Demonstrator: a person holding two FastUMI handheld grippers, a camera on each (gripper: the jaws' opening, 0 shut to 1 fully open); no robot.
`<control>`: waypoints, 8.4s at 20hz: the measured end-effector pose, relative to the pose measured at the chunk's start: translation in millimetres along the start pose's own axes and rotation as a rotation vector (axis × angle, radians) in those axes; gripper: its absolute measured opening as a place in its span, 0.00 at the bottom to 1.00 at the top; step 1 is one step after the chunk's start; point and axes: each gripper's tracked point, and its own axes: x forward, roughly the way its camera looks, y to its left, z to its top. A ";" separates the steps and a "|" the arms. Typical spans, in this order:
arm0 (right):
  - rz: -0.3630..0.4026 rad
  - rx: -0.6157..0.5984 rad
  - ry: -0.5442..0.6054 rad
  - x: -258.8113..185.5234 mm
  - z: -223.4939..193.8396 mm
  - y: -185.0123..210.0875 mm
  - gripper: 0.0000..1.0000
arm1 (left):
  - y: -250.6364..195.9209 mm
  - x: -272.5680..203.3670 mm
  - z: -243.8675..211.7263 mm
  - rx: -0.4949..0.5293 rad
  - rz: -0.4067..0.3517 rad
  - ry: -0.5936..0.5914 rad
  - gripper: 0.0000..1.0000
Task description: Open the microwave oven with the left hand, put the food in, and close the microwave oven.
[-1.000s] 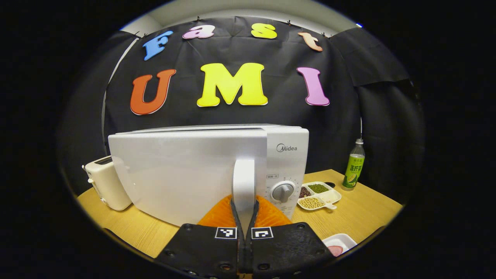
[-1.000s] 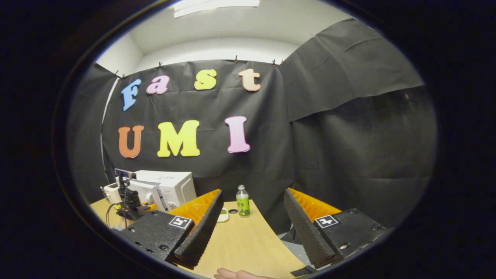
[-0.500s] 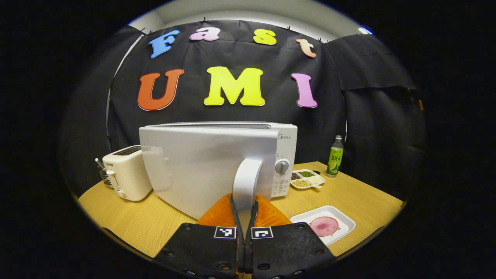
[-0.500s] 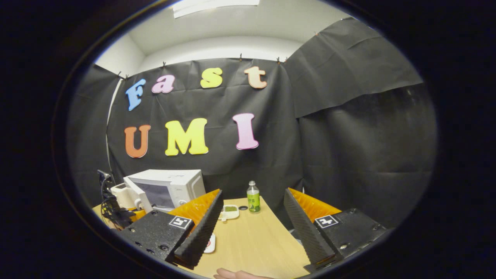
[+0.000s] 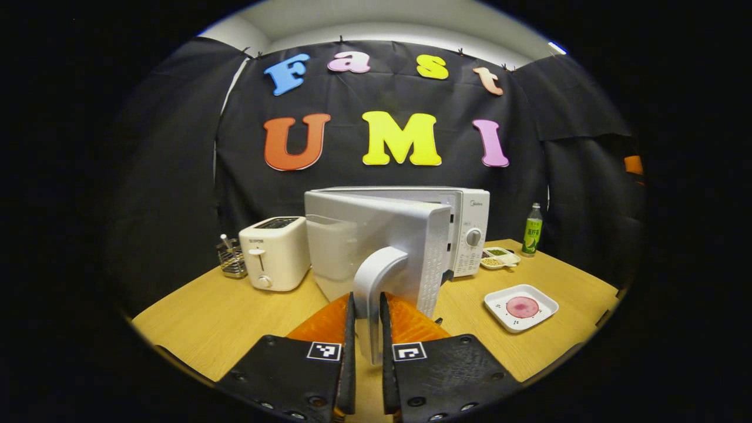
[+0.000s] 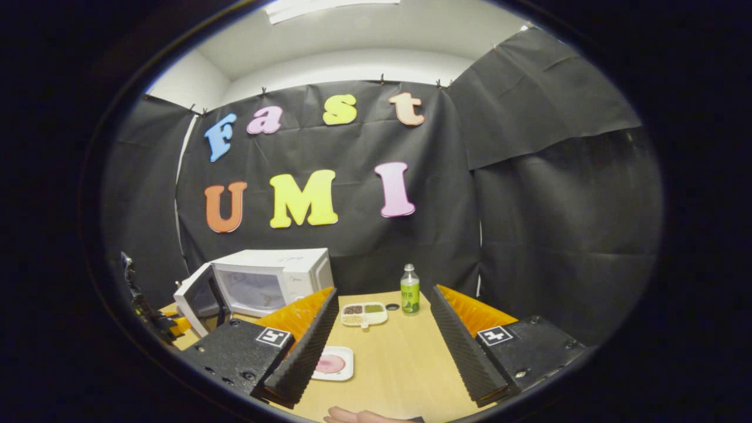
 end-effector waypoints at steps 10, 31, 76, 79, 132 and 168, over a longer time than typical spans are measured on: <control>0.081 -0.053 0.184 60.3 -42.9 36.4 0.92 | 64.5 -87.0 56.5 -0.052 0.159 -0.060 0.95; 0.329 -0.004 1.222 149.5 -268.3 54.3 0.71 | -2.5 -100.2 154.5 0.038 0.143 -0.201 0.96; 0.325 0.791 1.165 132.1 -247.3 265.3 0.04 | 69.0 -142.1 115.4 -0.022 0.135 -0.182 0.96; 0.335 0.837 1.085 139.7 -243.3 302.2 0.00 | 83.5 -146.6 109.6 -0.008 0.132 -0.163 0.95; 0.193 0.302 0.147 271.1 -180.7 336.6 1.00 | 139.1 -97.3 67.5 0.019 0.137 -0.087 0.96; 0.211 -0.011 -0.053 70.7 -11.8 90.4 0.92 | -11.6 60.7 5.7 -0.082 -0.229 -0.031 0.00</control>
